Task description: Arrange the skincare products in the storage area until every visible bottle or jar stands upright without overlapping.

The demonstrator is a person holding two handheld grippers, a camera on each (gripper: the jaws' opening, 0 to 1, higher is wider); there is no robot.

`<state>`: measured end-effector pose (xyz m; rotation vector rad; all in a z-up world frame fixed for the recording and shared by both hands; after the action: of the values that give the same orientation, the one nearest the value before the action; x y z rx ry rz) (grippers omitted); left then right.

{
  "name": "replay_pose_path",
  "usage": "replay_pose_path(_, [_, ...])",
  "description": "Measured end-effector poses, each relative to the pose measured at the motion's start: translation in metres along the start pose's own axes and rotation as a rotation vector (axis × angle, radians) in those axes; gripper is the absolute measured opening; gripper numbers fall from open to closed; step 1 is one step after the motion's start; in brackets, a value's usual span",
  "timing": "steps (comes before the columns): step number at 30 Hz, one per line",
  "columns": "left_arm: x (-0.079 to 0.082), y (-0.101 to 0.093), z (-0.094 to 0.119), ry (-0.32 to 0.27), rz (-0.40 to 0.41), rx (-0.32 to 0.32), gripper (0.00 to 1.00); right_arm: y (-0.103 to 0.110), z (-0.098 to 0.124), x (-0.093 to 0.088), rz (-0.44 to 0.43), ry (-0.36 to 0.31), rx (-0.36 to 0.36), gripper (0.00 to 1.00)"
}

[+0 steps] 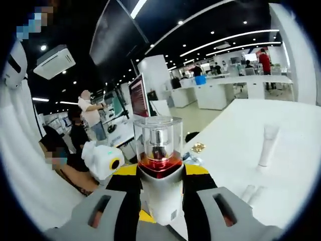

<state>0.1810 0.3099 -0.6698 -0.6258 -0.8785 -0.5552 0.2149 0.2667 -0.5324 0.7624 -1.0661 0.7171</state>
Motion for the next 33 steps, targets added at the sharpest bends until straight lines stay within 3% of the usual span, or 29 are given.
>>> replay_pose_path(3, [-0.006,0.0,-0.013,0.004,-0.122,0.026,0.62,-0.012,0.006,0.003,-0.017,0.001,-0.046,0.28])
replay_pose_path(5, [-0.015,-0.004,-0.015,0.052,-0.098,0.012,0.63,-0.021,0.009,0.003,-0.046,-0.004,-0.079,0.28])
replay_pose_path(7, [-0.015,-0.005,-0.013,0.048,-0.054,-0.009,0.58,-0.025,0.013,0.003,-0.057,-0.023,-0.103,0.28])
replay_pose_path(14, [-0.02,0.0,-0.017,0.073,-0.051,0.01,0.62,-0.037,0.033,0.001,-0.104,-0.043,-0.2,0.29])
replay_pose_path(20, [-0.032,0.005,-0.017,0.138,-0.092,0.043,0.55,-0.052,0.047,-0.005,-0.108,-0.04,-0.228,0.29])
replay_pose_path(27, [-0.04,0.013,-0.019,0.177,-0.079,0.08,0.55,-0.073,0.053,-0.011,-0.131,-0.07,-0.24,0.29])
replay_pose_path(33, [-0.05,0.019,-0.018,0.227,-0.078,0.104,0.55,-0.107,0.057,-0.019,-0.131,-0.094,-0.249,0.29])
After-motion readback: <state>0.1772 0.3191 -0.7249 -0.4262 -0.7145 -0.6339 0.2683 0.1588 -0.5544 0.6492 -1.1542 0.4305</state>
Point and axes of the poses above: the point that each gripper's makers call its tool centre point, and the gripper's own axes: z roughly backward along the fingers, y roughly to its left, x roughly out of its top, the point moved 1 cm from there along z, roughly backward along the fingers, and after that the axes turned 7 degrees about z, right-handed, at the moved point
